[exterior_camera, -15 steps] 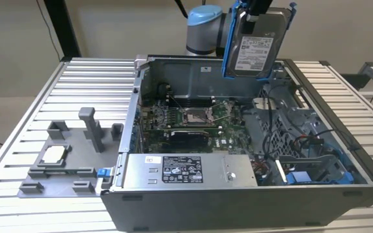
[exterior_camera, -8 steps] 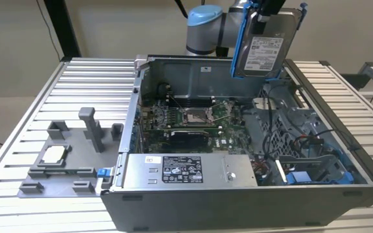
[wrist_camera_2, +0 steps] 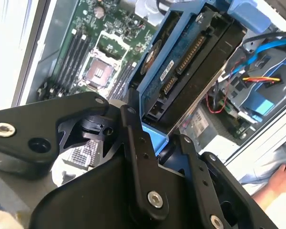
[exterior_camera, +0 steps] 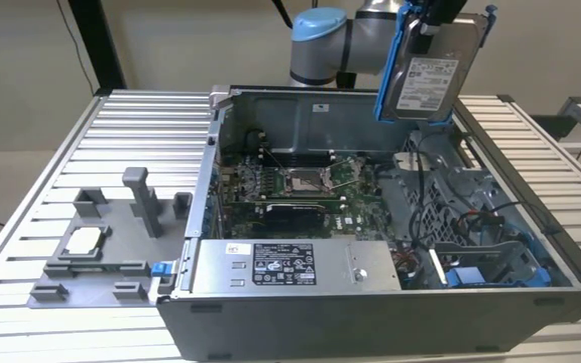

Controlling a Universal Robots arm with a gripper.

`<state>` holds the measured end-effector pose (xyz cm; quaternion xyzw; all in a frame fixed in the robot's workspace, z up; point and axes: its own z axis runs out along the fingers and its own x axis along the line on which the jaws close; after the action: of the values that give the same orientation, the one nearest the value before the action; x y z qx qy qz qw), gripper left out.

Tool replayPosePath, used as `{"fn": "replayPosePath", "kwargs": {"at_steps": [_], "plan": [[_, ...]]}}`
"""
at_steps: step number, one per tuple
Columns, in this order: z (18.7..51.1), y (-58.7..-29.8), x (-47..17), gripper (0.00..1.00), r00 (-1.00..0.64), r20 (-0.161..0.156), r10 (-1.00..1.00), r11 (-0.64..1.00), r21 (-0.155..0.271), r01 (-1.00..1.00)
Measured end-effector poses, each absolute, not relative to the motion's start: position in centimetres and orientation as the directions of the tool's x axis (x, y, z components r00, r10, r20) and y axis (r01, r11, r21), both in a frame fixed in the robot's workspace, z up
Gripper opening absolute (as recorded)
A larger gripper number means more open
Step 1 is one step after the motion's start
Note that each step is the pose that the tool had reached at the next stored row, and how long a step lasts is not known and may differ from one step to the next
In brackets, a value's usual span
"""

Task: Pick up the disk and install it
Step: 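Pick up the disk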

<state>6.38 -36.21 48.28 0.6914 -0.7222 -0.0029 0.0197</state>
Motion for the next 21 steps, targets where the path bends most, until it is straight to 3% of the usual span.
{"fn": "replayPosePath", "kwargs": {"at_steps": [21], "plan": [[48.3,-36.5,8.5,0.00,-0.043,0.024,-0.999,0.044,0.032,-0.999]]}}
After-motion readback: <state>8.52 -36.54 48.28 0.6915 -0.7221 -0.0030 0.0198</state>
